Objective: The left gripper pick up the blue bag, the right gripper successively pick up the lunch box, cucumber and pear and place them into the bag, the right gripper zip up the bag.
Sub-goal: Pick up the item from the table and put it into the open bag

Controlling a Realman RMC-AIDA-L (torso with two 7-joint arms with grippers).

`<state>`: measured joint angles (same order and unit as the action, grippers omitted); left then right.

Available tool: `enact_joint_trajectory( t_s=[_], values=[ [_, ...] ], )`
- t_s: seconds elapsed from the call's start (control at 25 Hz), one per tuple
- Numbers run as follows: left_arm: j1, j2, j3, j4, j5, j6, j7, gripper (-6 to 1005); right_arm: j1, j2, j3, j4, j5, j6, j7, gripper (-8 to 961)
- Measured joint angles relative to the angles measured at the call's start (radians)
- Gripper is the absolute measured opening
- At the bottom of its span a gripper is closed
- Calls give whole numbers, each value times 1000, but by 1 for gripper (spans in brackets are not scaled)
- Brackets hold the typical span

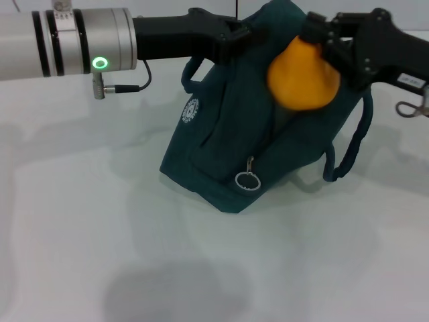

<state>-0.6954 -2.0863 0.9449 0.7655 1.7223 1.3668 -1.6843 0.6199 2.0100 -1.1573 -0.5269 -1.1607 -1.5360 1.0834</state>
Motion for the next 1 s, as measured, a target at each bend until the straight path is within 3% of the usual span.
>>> enact_joint_trajectory(
  t_s=[0.4, 1.0],
  values=[
    [0, 0, 0, 2, -1, 0, 0, 84, 18, 4, -61, 1, -76, 57, 7, 81],
    [-11, 0, 9, -5, -4, -3, 0, 86, 18, 18, -112, 8, -67, 110, 0, 120]
  ],
)
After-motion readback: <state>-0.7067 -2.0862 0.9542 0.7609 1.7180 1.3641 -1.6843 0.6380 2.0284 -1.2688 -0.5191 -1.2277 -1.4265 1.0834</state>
